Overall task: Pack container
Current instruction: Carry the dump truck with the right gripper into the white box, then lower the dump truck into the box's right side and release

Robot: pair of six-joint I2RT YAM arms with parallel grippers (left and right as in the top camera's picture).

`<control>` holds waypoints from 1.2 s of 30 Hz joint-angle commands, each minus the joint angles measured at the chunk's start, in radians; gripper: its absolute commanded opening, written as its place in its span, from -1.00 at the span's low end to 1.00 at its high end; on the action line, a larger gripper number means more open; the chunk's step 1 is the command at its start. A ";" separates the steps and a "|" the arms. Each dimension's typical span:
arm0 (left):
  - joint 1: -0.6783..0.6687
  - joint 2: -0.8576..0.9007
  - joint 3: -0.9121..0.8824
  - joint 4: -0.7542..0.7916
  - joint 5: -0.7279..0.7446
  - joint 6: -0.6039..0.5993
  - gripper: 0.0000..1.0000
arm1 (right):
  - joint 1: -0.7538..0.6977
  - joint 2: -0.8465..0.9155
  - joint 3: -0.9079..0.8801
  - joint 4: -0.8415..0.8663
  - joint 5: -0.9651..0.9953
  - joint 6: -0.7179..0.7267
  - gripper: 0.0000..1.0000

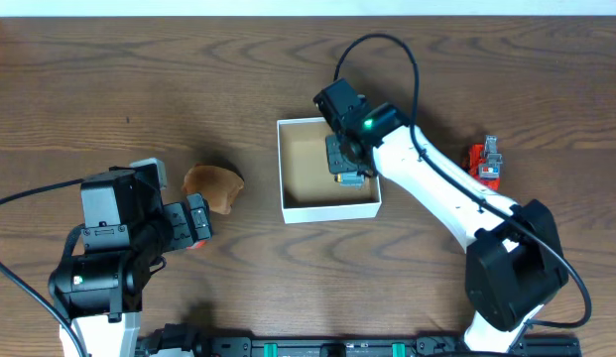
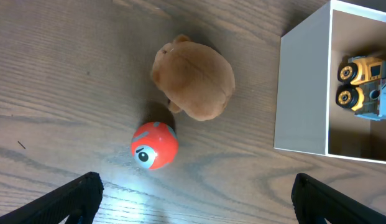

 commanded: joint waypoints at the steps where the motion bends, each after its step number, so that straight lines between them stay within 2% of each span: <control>1: -0.004 0.001 0.017 -0.004 0.010 -0.002 0.96 | 0.010 -0.017 -0.034 0.022 0.003 -0.004 -0.98; 13: -0.004 0.001 0.017 -0.004 0.010 -0.002 0.96 | 0.009 -0.010 -0.079 0.141 0.027 -0.004 -0.98; 36: -0.004 0.001 0.017 -0.014 0.009 -0.002 0.96 | -0.068 0.053 -0.079 0.142 0.056 -0.005 -0.97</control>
